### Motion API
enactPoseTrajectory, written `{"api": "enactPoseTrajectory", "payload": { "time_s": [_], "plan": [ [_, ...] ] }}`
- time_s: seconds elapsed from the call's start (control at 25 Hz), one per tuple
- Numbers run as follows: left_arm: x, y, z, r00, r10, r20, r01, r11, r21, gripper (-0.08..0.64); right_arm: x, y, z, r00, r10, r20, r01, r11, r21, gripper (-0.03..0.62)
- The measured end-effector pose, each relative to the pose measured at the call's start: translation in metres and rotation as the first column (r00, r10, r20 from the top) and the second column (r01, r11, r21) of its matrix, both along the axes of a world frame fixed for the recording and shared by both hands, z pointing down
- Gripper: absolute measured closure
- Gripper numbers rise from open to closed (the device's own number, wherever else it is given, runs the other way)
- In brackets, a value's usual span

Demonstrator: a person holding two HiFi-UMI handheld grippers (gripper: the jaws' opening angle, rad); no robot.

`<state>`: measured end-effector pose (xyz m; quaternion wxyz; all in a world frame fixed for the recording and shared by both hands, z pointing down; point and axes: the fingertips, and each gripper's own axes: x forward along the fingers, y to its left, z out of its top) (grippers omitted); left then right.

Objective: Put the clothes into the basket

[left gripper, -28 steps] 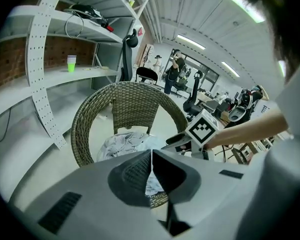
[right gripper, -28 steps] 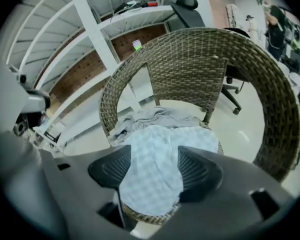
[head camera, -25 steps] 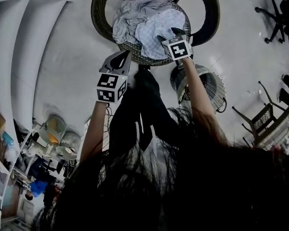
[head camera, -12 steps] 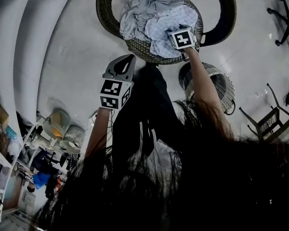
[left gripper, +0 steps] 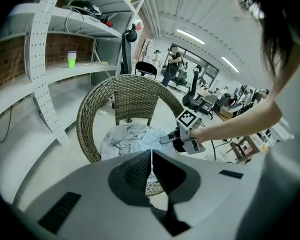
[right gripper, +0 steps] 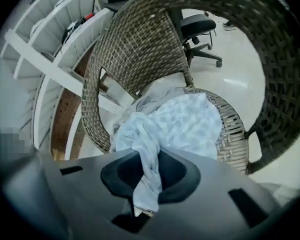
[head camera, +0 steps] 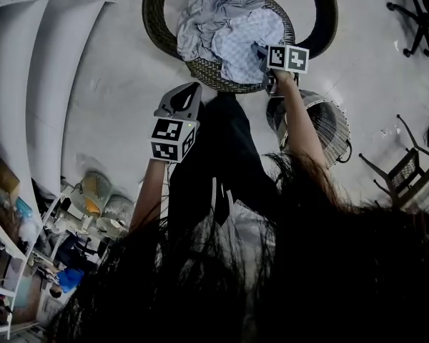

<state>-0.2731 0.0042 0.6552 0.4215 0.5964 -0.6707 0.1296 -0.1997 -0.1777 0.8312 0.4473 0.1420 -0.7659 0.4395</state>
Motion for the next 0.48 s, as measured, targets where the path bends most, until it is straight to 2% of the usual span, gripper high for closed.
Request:
{"api": "enactPoseTrajectory", "payload": {
  "time_s": [0.2, 0.48],
  "plan": [
    [-0.004, -0.006, -0.023, 1.000, 0.011, 0.011, -0.011, 0.999, 0.052, 0.538, 0.006, 0.011, -0.058, 0.972, 0.171, 0.159, -0.161, 0.984, -0.070, 0.528],
    [-0.004, 0.006, -0.074, 0.997, 0.044, 0.055, -0.051, 0.992, 0.116, 0.538, 0.012, 0.043, -0.145, 0.912, 0.290, 0.290, -0.272, 0.957, -0.101, 0.528]
  ]
}}
